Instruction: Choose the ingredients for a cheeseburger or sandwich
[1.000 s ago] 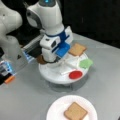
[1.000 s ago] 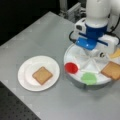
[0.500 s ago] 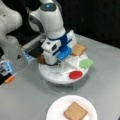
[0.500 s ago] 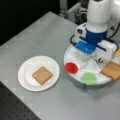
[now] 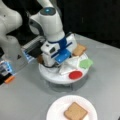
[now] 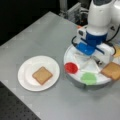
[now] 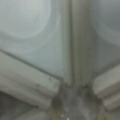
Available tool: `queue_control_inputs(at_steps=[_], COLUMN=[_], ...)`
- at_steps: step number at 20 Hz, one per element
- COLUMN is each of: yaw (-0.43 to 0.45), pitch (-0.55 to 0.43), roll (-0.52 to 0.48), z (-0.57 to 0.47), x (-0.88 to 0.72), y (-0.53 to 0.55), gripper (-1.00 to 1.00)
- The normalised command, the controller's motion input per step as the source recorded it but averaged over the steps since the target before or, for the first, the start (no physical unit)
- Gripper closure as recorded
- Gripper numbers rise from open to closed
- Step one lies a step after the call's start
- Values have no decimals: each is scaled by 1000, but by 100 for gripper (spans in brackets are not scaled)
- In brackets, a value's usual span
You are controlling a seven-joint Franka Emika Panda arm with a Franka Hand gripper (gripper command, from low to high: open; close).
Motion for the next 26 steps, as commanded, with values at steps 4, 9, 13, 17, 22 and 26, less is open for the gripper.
queue_control_inputs(at_steps=[4,9,13,17,22,26], yaw=[228,354,302,340,380,325], pitch=[-176,-70,-50,5,95,174], roll=[-256,-284,-206,-122,11,162], z=[-270,-235,-251,-244,-152,-58], x=[-238,-268,-262,-271,-289,-245], y=[154,111,31,-50,-135,-218], gripper=[-100,-100,-100,-100,-100,-100])
